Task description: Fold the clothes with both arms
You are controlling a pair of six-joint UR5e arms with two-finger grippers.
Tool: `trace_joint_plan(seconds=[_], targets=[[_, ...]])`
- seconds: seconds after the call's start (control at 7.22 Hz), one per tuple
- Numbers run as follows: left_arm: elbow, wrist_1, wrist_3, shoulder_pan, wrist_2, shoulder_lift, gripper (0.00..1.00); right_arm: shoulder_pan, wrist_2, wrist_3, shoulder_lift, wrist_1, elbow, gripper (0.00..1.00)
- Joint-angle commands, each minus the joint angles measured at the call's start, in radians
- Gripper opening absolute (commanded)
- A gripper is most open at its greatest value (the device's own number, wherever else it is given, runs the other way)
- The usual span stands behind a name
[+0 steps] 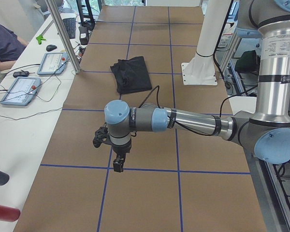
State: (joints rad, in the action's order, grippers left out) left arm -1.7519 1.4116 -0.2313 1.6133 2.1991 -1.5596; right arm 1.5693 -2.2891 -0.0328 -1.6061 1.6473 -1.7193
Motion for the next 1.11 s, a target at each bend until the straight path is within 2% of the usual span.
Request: trace_joint_plan(seconds=[0.0,0.28,0.42,0.69,0.83,0.97], targets=[[-0.003,0.026,-0.009,0.000,-0.006,0.035,1.00,0.000,-0.001,0.001,0.000,0.000,0.000,1.00],[0.017,0.178,-0.011,0.000,0.010,0.145,1.00,0.000,-0.001,0.001,-0.001,0.000,0.001,1.00],[0.015,0.167,0.001,0.000,0.089,0.141,1.00,0.000,-0.003,0.001,-0.001,0.000,0.001,1.00],[0.020,0.165,0.054,0.000,0.149,0.144,1.00,0.000,-0.003,0.001,-0.003,0.000,0.001,1.00],[0.016,0.167,0.134,-0.001,0.151,0.144,1.00,0.000,-0.003,0.001,-0.005,0.000,0.001,1.00],[0.017,0.167,0.133,-0.001,0.145,0.142,1.00,0.000,-0.003,0.001,-0.005,0.000,0.000,1.00]])
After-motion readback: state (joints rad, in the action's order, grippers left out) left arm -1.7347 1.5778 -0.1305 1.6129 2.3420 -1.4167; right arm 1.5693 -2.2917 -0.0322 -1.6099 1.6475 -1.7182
